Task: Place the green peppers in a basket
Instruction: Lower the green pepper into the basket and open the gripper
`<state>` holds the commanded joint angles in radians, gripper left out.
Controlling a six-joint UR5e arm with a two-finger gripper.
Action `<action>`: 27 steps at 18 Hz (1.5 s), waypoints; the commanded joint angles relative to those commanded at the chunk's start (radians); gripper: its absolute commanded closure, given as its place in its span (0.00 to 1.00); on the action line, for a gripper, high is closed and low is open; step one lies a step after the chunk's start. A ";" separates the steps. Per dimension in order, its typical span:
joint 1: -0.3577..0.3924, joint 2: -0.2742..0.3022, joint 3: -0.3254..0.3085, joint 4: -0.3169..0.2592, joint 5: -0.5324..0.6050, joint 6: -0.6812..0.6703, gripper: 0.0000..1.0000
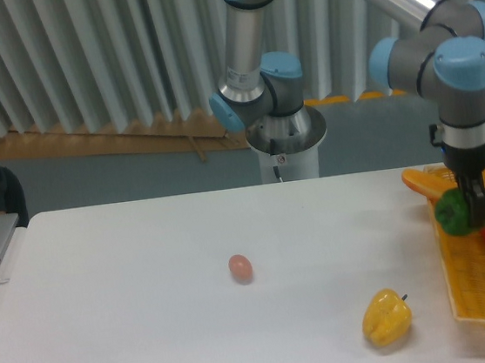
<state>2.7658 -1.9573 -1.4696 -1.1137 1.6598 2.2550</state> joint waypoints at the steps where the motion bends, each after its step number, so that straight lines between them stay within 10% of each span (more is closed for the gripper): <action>1: 0.000 -0.009 0.005 0.002 0.000 -0.003 0.56; 15: 0.020 -0.045 -0.009 0.021 0.011 -0.011 0.51; 18: 0.025 -0.046 -0.015 0.023 0.011 -0.008 0.31; 20: 0.026 -0.048 -0.017 0.025 0.011 -0.009 0.00; 27: 0.026 -0.039 -0.017 0.031 0.008 -0.027 0.00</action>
<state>2.7919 -1.9958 -1.4864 -1.0830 1.6675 2.2275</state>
